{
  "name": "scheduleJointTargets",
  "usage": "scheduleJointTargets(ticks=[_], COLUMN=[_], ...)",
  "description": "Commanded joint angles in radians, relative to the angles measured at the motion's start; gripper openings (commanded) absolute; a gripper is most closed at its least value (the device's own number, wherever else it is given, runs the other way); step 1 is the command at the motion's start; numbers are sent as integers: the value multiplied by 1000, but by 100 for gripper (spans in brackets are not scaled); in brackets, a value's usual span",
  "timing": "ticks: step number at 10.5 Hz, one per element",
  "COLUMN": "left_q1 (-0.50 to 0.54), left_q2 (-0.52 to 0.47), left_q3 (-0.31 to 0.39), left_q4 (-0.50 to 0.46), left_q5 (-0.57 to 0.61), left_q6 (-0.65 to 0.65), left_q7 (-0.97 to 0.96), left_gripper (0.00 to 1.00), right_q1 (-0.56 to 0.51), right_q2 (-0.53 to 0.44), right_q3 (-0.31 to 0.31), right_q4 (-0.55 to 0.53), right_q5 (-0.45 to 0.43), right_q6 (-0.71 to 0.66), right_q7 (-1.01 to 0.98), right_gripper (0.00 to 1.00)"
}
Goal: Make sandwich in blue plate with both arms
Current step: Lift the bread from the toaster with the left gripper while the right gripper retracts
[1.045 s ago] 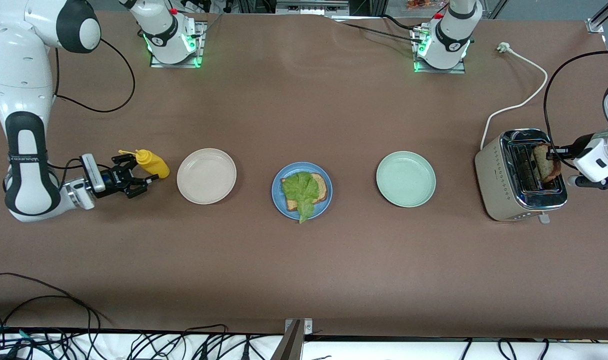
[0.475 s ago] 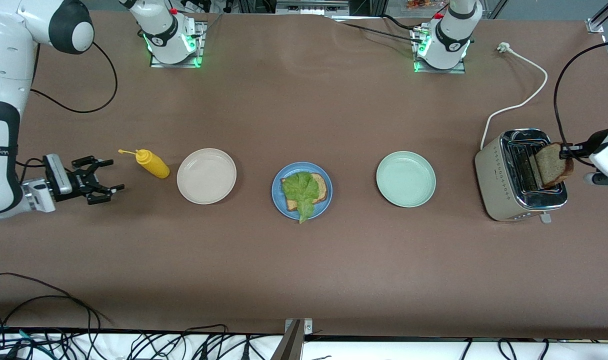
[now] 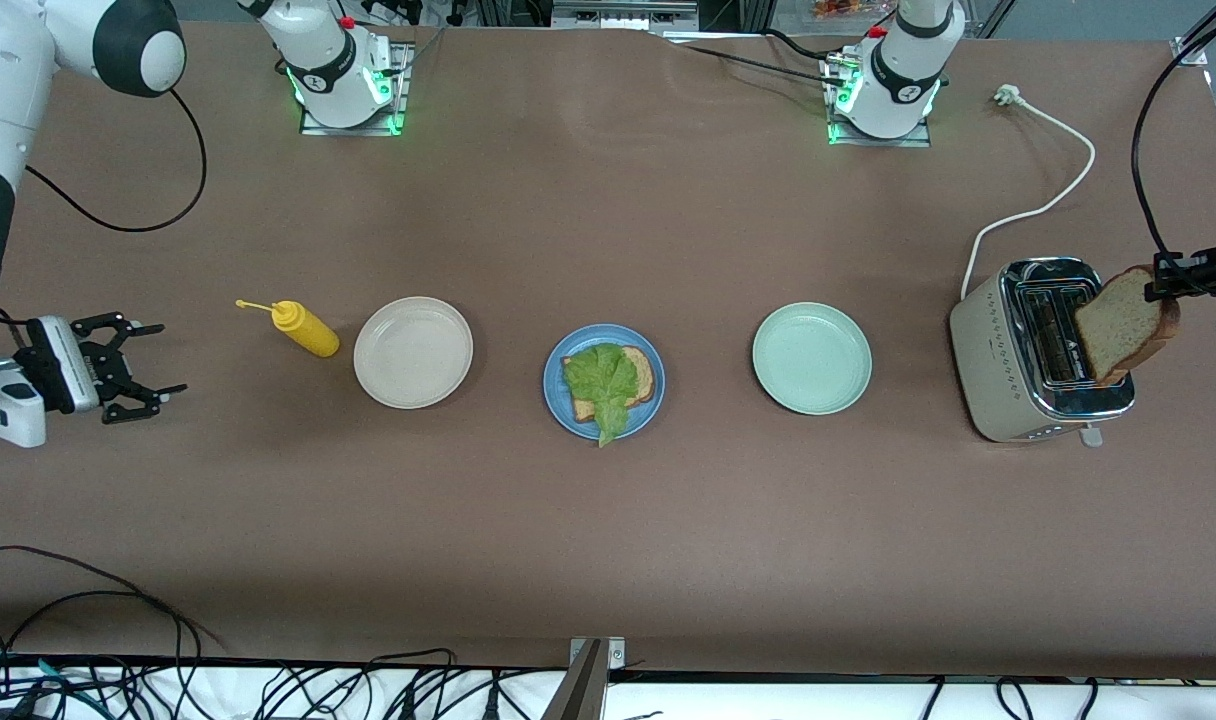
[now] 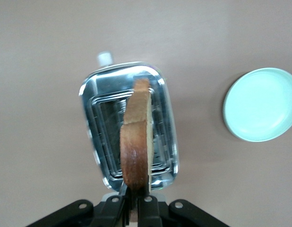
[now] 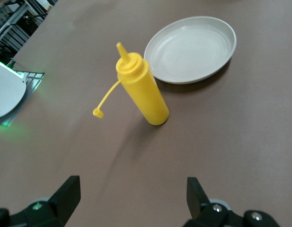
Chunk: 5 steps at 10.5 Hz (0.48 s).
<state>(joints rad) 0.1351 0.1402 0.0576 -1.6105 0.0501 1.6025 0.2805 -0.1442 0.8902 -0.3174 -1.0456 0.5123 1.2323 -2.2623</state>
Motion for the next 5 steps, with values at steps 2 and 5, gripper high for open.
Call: scheduleJointTargets(ticks=[2,5], left_q1=[-52,-74], left_q2=[31,102], left_q3=[-40,-110], left_q4=[11,-5], left_q5=[-197,-356], left_q6=[3,60], left_q7=[-10,-67], left_gripper=[0,0], right_q1=[80,206], right_q2=[-91,-140], right_q3=[1,-31], right_q4=[13,13], right_q5=[-109,-130], right_q6=[-8,-4], right_q7=[288,462], right_gripper=[100,100])
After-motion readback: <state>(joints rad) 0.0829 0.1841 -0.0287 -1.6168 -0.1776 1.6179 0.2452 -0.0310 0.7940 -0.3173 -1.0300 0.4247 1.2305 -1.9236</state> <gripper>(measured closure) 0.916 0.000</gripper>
